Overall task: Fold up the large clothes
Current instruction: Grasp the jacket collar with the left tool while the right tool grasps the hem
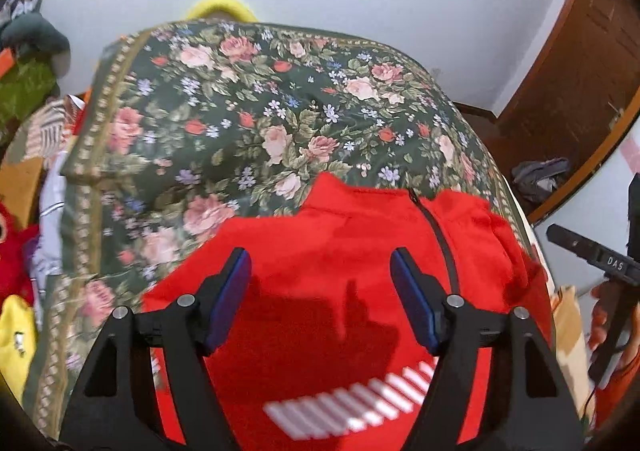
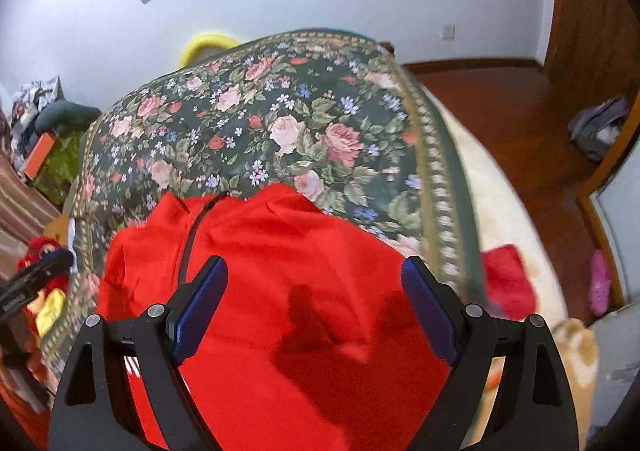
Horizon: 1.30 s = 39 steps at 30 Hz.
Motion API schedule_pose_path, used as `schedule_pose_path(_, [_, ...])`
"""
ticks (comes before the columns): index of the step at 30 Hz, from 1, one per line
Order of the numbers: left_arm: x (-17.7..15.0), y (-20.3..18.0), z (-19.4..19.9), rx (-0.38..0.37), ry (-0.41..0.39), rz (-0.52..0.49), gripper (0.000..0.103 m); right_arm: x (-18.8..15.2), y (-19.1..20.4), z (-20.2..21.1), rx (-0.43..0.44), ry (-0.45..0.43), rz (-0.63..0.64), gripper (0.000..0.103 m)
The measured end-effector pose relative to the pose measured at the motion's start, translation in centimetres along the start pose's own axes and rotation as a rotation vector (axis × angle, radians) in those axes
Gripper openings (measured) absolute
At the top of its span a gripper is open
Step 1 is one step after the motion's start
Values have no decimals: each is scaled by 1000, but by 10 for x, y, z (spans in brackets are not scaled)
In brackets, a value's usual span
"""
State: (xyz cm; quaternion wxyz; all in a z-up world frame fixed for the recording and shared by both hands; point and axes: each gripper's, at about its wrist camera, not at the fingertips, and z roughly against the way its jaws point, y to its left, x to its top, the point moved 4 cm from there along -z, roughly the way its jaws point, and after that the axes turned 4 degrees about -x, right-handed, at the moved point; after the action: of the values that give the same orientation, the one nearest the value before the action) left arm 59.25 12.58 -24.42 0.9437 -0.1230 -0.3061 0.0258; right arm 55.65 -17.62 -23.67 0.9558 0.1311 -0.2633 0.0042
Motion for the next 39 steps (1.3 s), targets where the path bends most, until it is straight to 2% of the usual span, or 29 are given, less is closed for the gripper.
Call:
schedule_pose_path(5, [13,7,-45,-32,34,67,71,15,-1,-38,43,52,-73,86])
schedule_pose_path(7, [16,10,-61,-53,45,98,71,19,4,-51,40,64,-58,86])
schedule_pose_path(12, [18,21,-101,-20,93,146,71,20,15,-84,4,109,11,86])
schedule_pose_path(14, [11,23,-116,-36,124,166,71,13,19,-95,-4,132,38,86])
schedule_pose_path(15, [8,22,-122,-58,148,169,71,10,19,-98,1,134,43,82])
schedule_pose_path(16, [2,18,-128,-80,173,159,68,5,20,-99,23,129,47,72])
schedule_pose_path(17, [0,16,-129,-81,168,146,66,2,20,-98,48,115,46,67])
schedule_pose_path(18, [-1,12,-128,-82,155,131,58,0,19,-95,62,100,44,59])
schedule_pose_path(19, [-2,9,-126,-95,149,124,47,-2,18,-93,70,91,43,45])
schedule_pose_path(20, [-2,6,-123,-100,144,121,43,-2,17,-91,70,89,46,37])
schedule_pose_path(21, [-2,5,-121,-86,142,113,28,-3,17,-88,59,86,47,22])
schedule_pose_path(22, [-2,3,-120,-67,143,101,15,-3,16,-85,55,91,53,12])
schedule_pose_path(24, [-3,0,-112,-42,137,77,3,-4,18,-77,62,84,69,8])
schedule_pose_path(27, [-2,-4,-89,-24,95,31,3,-6,24,-51,55,34,102,6])
schedule_pose_path(31, [-2,-13,-45,-48,55,4,3,-8,37,-17,63,-17,144,6])
schedule_pose_path(36, [-16,-31,27,-66,-11,-69,2,-22,50,48,89,-96,194,6])
schedule_pose_path(39, [-32,-38,71,-95,-38,-83,2,-43,55,85,114,-123,232,6])
